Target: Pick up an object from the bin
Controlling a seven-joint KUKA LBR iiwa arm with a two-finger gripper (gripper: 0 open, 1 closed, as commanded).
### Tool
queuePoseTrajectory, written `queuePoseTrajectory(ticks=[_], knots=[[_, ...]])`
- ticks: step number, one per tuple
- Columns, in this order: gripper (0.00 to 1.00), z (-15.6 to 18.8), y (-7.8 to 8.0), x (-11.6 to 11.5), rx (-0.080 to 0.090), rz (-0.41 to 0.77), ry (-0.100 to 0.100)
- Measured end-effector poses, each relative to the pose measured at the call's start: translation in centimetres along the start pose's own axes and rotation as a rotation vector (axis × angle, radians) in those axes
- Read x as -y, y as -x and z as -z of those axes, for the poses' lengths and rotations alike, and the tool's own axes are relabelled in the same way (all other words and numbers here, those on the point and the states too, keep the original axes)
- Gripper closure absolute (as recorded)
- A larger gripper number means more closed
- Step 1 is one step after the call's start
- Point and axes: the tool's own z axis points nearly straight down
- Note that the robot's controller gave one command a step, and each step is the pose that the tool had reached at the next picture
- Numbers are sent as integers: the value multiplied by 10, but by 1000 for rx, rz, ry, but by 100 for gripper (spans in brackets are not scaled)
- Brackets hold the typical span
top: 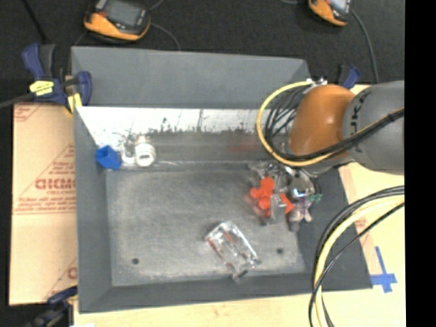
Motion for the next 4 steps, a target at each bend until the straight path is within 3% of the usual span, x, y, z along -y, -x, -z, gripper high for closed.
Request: queuePoseTrajectory(ticks=[1,2,3,4], knots=[[100,0,1,-4,-1,6,2],[0,-1,0,-4,-3,7,2],[0,-3,-43,55,-4,48,9],[100,-4,-43,55,-7,56,5]])
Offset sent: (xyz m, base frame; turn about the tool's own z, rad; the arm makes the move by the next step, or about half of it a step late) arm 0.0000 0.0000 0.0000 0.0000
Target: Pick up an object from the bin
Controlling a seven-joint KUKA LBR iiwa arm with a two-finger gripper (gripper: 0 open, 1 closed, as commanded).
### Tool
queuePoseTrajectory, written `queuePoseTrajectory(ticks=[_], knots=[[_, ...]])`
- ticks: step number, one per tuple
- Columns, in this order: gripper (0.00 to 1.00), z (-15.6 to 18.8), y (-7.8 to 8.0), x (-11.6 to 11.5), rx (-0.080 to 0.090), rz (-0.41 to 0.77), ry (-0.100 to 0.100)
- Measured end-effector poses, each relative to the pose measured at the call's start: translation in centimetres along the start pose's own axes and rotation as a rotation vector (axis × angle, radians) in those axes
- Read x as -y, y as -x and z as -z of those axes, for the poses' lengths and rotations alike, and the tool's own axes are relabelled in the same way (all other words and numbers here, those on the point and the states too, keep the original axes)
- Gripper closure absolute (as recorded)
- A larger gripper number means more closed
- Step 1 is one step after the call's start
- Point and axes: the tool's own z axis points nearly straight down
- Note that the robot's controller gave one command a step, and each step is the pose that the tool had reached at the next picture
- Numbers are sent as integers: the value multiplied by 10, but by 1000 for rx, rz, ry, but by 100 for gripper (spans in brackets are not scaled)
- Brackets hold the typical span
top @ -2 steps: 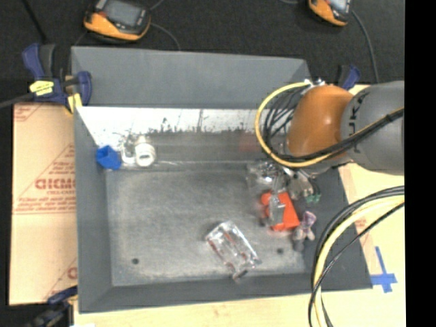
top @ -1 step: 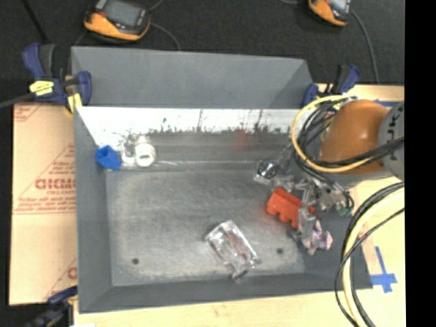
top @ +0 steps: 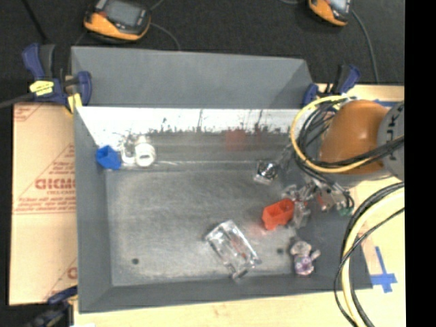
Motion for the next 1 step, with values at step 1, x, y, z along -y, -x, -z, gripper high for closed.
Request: queuePoseTrajectory(ticks=[1], knots=[[100,141,18,-2,10,-90,-5]])
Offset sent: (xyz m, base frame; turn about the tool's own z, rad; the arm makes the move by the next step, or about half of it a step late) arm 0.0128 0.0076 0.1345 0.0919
